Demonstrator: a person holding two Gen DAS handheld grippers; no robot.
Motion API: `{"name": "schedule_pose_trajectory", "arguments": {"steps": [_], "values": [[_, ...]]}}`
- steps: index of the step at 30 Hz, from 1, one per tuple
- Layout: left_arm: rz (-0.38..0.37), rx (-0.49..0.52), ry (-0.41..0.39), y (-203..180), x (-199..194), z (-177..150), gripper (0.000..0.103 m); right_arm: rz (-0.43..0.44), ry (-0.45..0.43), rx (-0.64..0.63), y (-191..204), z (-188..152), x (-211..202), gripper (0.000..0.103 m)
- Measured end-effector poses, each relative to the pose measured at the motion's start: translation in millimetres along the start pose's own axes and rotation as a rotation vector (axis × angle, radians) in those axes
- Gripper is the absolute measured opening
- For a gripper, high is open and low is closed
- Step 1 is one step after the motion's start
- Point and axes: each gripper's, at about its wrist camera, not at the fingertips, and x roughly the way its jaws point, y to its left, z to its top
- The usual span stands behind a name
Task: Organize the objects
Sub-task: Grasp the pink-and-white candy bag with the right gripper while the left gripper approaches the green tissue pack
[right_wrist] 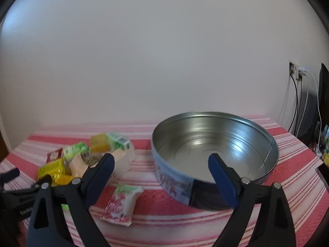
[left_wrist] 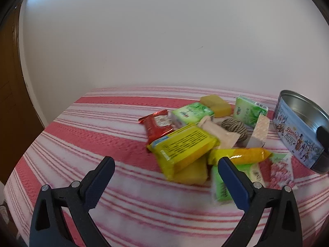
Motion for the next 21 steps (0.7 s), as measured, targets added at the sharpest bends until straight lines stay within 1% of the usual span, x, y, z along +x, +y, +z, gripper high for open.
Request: {"name": "schedule_pose_trajectory", "arguments": {"steps": [1, 3, 5, 7, 12, 17, 21], "values": [[-0.002, 0.001, 0.004, 5, 0, -2, 0.102, -0.001, 0.017, -0.009, 4, -1, 2, 0.090], [-0.007, 0.009, 0.012, 8, -1, -4, 0.102, 0.027, 0.074, -0.029, 15, -6, 7, 0.081], [-0.008, 0.016, 0.017, 11, -3, -6, 0.102, 0.050, 0.140, -0.050, 24, -8, 18, 0.080], [-0.008, 0.018, 0.021, 13, -4, -6, 0.102, 0.060, 0.196, -0.070, 33, -12, 28, 0.077], [-0.008, 0.009, 0.042, 19, -4, -7, 0.102, 0.083, 0.297, -0.066, 41, -19, 43, 0.076], [-0.008, 0.019, 0.054, 15, -4, -8, 0.102, 0.088, 0.341, -0.079, 41, -22, 51, 0.076], [-0.008, 0.025, 0.070, 10, -2, -9, 0.102, 0.101, 0.421, -0.093, 46, -25, 64, 0.075]]}}
